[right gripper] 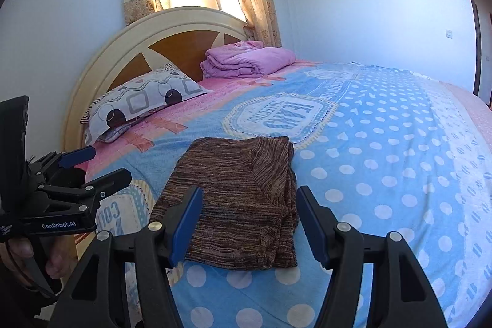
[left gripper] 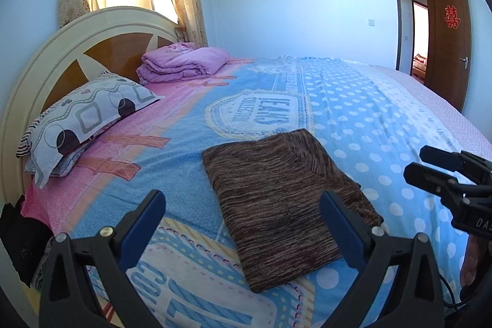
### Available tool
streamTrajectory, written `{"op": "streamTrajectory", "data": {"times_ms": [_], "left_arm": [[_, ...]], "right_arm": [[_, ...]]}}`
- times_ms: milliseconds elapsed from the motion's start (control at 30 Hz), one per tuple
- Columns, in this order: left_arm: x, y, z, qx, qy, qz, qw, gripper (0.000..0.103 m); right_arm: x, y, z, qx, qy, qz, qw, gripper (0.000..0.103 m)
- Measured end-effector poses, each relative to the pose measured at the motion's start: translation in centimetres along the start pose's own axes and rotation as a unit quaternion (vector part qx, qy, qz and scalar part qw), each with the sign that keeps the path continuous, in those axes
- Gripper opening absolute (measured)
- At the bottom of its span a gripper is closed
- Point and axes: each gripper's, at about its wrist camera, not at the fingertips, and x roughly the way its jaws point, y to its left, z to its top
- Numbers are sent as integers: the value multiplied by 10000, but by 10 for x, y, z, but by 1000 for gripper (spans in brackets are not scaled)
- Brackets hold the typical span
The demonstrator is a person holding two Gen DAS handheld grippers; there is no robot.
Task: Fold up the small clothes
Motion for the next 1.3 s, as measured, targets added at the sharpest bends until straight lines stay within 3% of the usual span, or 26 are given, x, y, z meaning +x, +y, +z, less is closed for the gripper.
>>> {"op": "streamTrajectory", "data": {"times_ms": [1300], "left_arm": [[-1,2,-1,-38,9,45,10000,103]], "right_arm": [[-1,5,-6,36,40,85,9999,64]]}}
